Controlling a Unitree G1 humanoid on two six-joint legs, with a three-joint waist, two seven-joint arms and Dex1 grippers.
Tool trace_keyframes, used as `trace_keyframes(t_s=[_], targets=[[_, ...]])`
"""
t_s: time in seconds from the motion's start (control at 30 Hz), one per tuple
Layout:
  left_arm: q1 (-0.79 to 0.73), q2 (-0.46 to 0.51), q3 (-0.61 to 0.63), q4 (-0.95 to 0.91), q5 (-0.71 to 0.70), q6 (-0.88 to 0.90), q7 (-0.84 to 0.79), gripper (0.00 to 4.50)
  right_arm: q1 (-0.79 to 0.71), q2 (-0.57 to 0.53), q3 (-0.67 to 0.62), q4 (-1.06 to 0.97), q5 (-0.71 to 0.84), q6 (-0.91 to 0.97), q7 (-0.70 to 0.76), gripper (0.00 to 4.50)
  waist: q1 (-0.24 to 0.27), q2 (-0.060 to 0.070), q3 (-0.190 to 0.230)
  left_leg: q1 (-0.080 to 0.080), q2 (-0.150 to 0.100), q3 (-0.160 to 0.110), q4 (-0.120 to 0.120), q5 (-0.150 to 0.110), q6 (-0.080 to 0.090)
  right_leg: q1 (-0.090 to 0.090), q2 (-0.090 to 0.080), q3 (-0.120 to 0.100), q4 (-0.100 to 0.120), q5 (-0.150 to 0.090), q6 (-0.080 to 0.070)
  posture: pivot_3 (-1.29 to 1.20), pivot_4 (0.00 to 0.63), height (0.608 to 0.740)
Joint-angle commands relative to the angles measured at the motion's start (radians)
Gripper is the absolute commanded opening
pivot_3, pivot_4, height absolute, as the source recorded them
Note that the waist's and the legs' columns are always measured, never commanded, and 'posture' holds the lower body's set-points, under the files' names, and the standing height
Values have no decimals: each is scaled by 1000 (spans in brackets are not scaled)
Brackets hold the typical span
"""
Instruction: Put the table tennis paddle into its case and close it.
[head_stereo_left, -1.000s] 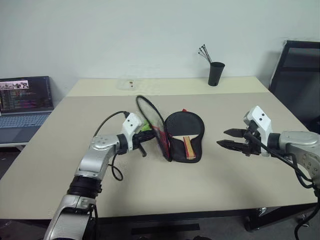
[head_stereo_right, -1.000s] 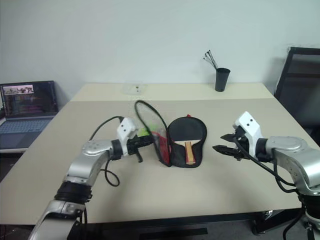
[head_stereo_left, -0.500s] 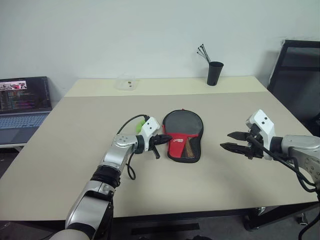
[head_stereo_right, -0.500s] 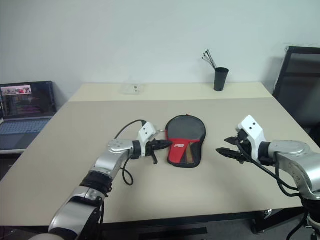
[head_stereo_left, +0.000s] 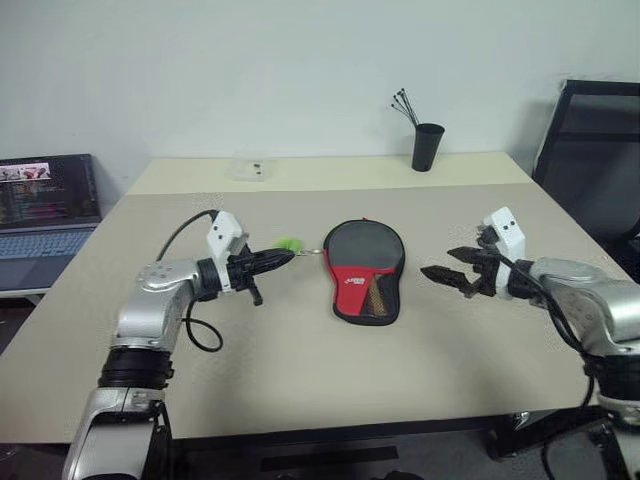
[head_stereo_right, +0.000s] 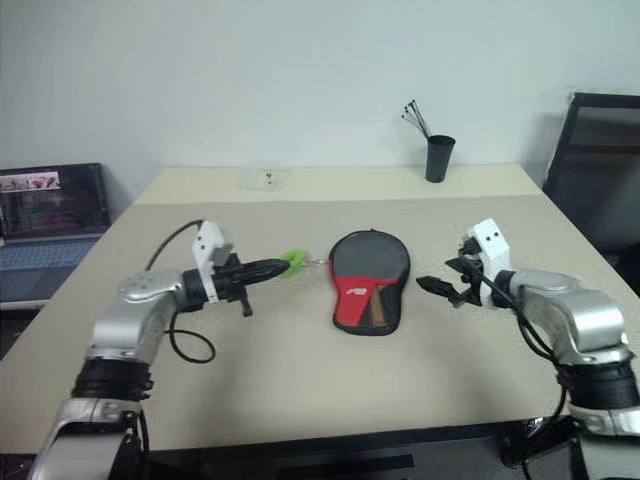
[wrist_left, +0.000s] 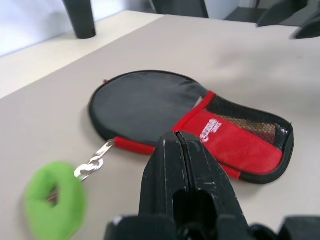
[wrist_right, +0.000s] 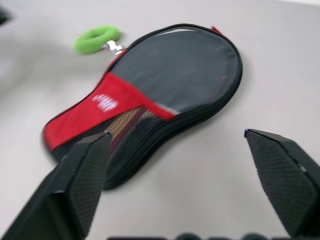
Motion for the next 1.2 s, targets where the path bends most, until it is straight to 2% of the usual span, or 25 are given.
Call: trace_keyframes(t_s=[0.03, 0.23, 0.4, 0.87, 1.13, 1.2], targets=[[-4, 34, 36, -104, -48, 46, -1, 0, -67, 80, 0, 126, -45, -57, -62, 4478, 2, 0, 0, 0, 0, 0, 0, 0, 0, 0, 0, 0, 0, 0, 0, 0, 150, 740], [23, 73, 40, -186, -85, 111, -10, 0, -117, 190, 15, 304, -110, -116, -103, 4478, 3, 0, 0, -1, 0, 0, -1, 0, 0, 0, 0, 0, -1, 0, 0, 0, 150, 740], [28, 98, 40, -198, -95, 127, -13, 0, -130, 236, 27, 366, -132, -130, -95, 4478, 2, 0, 0, 0, 0, 0, -1, 0, 0, -1, 0, 0, 0, 0, 0, 0, 150, 740], [26, 97, 28, -211, -93, 121, 12, 0, -170, 329, 104, 532, -243, -213, -90, 4478, -3, 0, 0, 1, 1, 0, -1, 0, 0, 0, 0, 1, 0, 1, -1, 0, 150, 740], [41, 100, 31, -229, -93, 119, 24, 0, -197, 381, 149, 618, -300, -244, -60, 4478, -28, -5, -4, 2, 2, 1, -1, 0, 0, 0, 1, 2, 1, 1, -2, 0, 150, 740], [49, 107, 36, -233, -92, 116, 25, 0, -195, 391, 160, 623, -314, -245, -51, 4094, -28, -6, -5, 2, 3, 0, -1, 0, 0, 0, 1, 2, 1, 2, -3, 0, 150, 740]])
